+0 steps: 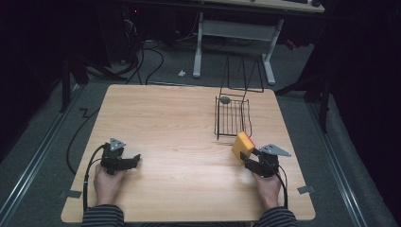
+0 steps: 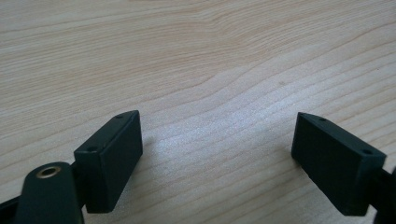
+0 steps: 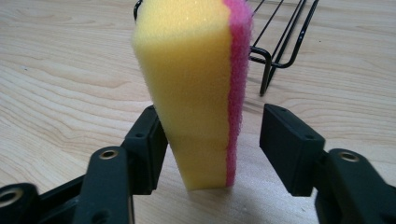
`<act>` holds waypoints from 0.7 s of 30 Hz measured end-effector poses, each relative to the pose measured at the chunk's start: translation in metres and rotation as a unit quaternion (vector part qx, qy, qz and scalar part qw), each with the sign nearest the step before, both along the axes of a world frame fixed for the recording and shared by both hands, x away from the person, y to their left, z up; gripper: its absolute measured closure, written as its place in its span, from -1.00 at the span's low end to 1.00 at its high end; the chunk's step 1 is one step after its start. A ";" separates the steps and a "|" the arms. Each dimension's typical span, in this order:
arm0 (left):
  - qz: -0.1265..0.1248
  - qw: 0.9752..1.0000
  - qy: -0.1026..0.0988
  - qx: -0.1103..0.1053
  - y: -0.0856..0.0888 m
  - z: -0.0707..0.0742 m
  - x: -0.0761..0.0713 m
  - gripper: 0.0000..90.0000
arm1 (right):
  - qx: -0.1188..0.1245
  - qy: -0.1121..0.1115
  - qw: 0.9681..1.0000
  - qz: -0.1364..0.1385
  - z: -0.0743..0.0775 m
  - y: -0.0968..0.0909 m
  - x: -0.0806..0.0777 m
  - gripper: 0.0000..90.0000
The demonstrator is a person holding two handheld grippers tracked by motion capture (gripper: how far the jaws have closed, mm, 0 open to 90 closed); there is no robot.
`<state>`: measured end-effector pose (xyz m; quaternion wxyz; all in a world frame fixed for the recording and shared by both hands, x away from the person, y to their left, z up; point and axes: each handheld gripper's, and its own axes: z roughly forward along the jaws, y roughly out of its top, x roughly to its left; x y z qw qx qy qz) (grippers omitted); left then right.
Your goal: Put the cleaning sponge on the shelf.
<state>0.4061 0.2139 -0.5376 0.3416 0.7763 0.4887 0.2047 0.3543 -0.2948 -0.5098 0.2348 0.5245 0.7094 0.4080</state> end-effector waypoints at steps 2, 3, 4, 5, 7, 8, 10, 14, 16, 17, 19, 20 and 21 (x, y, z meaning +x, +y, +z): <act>0.000 1.000 0.000 0.000 0.000 0.000 0.000 -0.62 | -0.002 -0.004 1.000 0.003 -0.001 0.001 0.001 0.09; 0.000 1.000 0.000 0.001 0.000 0.000 0.000 -0.62 | -0.004 -0.005 1.000 0.004 -0.002 0.001 0.001 0.13; 0.000 1.000 0.000 0.000 0.000 0.000 0.000 -0.62 | -0.003 -0.004 1.000 0.004 -0.002 0.002 0.002 0.17; 0.000 1.000 0.000 0.000 0.000 0.000 0.000 -0.62 | -0.003 -0.004 1.000 0.004 -0.002 0.002 0.002 0.17; 0.000 1.000 0.000 0.000 0.000 0.000 0.000 -0.62 | -0.008 -0.005 1.000 0.008 -0.002 0.003 0.001 0.30; 0.000 1.000 0.000 0.000 0.000 0.000 0.000 -0.62 | -0.010 -0.007 1.000 0.009 -0.001 0.003 0.000 0.33; 0.000 1.000 0.000 0.001 0.000 0.000 0.000 -0.62 | -0.012 -0.008 1.000 0.015 -0.001 0.002 0.000 0.35; 0.000 1.000 0.000 0.001 0.000 0.000 0.000 -0.62 | -0.008 -0.010 1.000 0.022 0.001 0.001 -0.002 0.37; 0.000 1.000 0.000 0.001 0.000 0.000 0.000 -0.62 | -0.008 -0.010 1.000 0.023 0.002 0.001 -0.003 0.37; 0.000 1.000 0.000 0.001 0.000 0.000 0.000 -0.62 | -0.008 -0.018 0.999 0.027 0.004 0.001 -0.006 0.37; 0.000 1.000 0.000 0.001 0.000 0.000 0.000 -0.62 | -0.008 -0.021 0.999 0.029 0.007 0.000 -0.008 0.37; 0.000 1.000 0.000 0.001 0.000 0.000 0.000 -0.62 | -0.009 -0.023 0.999 0.030 0.008 -0.001 -0.010 0.38; 0.000 1.000 0.000 0.001 0.000 0.000 0.000 -0.62 | -0.009 -0.023 0.999 0.030 0.008 -0.001 -0.010 0.38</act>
